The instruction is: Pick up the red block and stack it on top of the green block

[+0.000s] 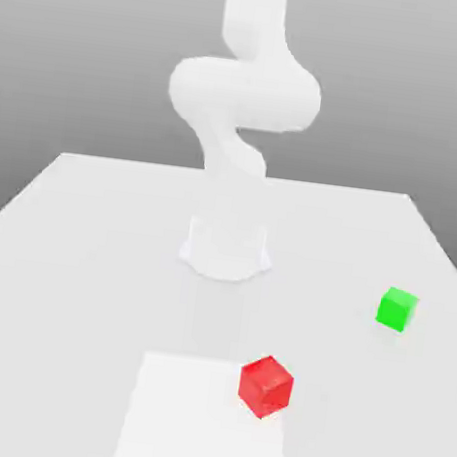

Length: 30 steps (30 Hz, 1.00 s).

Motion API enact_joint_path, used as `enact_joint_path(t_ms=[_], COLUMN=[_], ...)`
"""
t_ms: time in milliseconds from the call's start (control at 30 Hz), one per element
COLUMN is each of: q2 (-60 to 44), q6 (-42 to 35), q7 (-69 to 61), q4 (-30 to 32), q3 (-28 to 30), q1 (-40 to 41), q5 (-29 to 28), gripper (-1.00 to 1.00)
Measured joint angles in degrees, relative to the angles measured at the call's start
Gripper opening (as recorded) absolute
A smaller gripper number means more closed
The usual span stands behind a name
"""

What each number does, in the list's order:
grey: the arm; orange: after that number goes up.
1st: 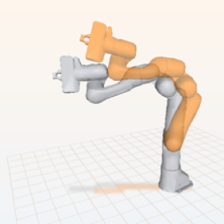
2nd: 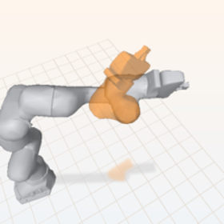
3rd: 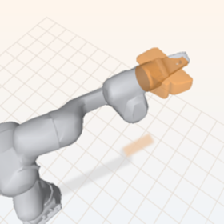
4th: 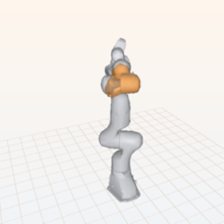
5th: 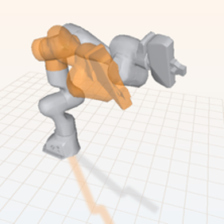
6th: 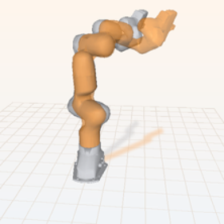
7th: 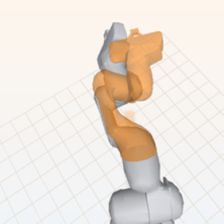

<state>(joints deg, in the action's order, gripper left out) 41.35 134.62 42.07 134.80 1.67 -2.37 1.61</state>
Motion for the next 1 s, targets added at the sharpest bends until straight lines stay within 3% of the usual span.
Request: enact_joint_path(t_ms=[400,600,933,967,1000], q2=[-25.9,-38.8,-54.2,-55.0,-55.0], q6=[15.5,24.1,37.1,37.8,37.8], q7=[-18.8,-22.6,-24.3,-24.4,-24.4], q4=[16.1,24.7,24.0,23.9,23.9], q3=[3.6,2.2,0.2,0.0,0.0], q1=[-11.0,-12.9,-11.6,-11.4,-11.4], q5=[5.7,0.2,0.8,1.0,1.0], gripper=[0.0,0.0,0.0,-1.0,-1.0])
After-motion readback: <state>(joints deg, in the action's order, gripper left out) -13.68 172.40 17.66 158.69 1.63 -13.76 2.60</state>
